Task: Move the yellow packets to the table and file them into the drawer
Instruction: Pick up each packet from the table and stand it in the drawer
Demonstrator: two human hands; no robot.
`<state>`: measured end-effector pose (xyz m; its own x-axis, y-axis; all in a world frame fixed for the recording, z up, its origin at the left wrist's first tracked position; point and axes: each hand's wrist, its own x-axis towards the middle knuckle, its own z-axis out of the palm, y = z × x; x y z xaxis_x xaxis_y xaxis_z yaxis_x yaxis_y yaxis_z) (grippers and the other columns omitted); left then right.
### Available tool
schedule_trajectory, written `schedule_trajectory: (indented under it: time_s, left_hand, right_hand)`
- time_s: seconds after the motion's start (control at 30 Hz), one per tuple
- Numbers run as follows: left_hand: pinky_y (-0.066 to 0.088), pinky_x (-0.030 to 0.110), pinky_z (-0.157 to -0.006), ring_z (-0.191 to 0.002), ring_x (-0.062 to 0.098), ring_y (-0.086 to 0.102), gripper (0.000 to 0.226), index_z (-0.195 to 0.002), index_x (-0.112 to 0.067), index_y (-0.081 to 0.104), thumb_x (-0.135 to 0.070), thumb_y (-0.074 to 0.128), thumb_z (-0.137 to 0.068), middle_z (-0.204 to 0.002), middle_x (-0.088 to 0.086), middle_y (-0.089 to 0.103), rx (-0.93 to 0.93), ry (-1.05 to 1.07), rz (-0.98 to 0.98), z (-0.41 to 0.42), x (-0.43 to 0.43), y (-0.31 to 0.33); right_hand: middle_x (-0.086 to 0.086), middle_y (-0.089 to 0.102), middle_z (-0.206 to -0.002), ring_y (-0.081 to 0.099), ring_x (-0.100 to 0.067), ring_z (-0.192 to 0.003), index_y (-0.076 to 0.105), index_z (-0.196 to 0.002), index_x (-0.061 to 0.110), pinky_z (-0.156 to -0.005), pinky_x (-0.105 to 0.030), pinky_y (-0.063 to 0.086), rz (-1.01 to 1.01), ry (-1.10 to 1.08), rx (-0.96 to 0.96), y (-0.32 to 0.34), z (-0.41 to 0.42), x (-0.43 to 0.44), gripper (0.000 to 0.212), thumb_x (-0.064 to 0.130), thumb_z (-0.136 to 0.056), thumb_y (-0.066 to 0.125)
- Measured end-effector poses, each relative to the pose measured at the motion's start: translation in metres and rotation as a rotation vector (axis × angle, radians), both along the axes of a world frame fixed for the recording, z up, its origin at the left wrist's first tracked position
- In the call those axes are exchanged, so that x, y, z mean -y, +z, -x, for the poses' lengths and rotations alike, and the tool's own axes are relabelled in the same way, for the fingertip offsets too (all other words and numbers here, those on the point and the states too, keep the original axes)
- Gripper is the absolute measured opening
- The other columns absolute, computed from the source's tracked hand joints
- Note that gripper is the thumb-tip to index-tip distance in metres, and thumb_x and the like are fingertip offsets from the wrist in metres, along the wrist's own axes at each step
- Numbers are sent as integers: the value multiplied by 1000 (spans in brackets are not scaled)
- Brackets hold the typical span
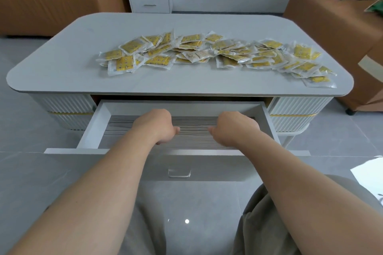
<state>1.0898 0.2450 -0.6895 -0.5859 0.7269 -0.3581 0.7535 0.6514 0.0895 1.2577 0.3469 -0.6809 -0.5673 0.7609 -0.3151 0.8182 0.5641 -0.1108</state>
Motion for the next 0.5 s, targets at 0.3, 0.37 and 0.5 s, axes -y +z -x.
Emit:
schedule_trajectory:
  time_s: [0.3,0.37,0.5]
  left_hand:
    - [52,35,-72,-85,18,61,21,-103,-26,63,-43,50,-101,-96,-7,67,22,-201,-588,-53,-96,24]
    - [51,36,-77,-93,19,60,24,-111,-24,62,-42,49,-101,-107,-6,65,6,-322,-618,-70,-143,33]
    - [47,41,-95,-119,25,54,40,-128,-19,55,-47,48,-100,-132,1,58,-126,-530,-615,-94,-250,37]
  right_hand:
    - [-12,52,-130,50,-32,-120,57,-123,12,-90,-43,47,-211,-309,-361,26,-10,-117,34,36,-103,42]
    - [-15,43,-141,37,-36,-134,49,-136,14,-108,-48,36,-290,-418,-412,21,-27,-158,45,43,-102,42]
    - [-17,26,-156,21,-38,-147,34,-150,20,-119,-53,20,-301,-597,-441,12,-68,-239,61,56,-100,39]
